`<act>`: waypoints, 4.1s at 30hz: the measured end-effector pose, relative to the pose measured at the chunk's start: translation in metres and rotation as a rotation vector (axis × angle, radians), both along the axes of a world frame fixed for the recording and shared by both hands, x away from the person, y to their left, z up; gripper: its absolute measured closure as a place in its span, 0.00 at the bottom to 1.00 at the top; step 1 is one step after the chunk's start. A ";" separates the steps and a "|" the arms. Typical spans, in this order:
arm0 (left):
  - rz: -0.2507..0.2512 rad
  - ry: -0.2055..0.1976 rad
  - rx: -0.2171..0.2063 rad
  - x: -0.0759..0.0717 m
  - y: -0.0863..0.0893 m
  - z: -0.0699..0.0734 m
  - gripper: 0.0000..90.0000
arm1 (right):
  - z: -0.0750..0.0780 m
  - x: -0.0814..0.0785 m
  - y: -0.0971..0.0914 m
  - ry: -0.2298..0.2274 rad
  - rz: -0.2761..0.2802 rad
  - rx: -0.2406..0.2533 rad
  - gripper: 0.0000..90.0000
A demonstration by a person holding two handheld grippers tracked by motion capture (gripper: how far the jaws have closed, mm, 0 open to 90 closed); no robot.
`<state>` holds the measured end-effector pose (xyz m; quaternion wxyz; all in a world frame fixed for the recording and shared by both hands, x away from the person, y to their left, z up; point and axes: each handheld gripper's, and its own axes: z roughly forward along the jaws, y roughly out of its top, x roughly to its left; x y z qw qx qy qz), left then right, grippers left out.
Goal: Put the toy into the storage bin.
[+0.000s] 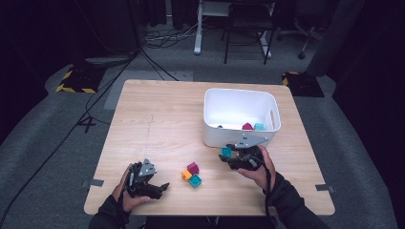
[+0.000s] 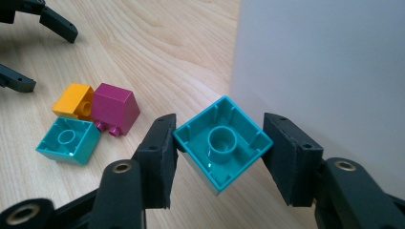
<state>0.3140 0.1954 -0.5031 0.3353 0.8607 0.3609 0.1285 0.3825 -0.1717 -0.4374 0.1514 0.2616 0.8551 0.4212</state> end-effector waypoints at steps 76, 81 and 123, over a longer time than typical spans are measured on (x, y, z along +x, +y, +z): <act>-0.002 0.001 -0.004 0.000 0.000 0.000 0.10 | 0.076 0.066 -0.058 -0.130 -0.282 0.032 0.53; -0.002 0.002 -0.005 0.000 0.000 0.000 0.10 | 0.069 0.071 -0.058 -0.116 -0.282 0.019 0.53; -0.003 0.002 -0.005 0.000 0.000 0.000 0.09 | 0.061 -0.001 -0.037 -0.116 -0.049 0.094 0.47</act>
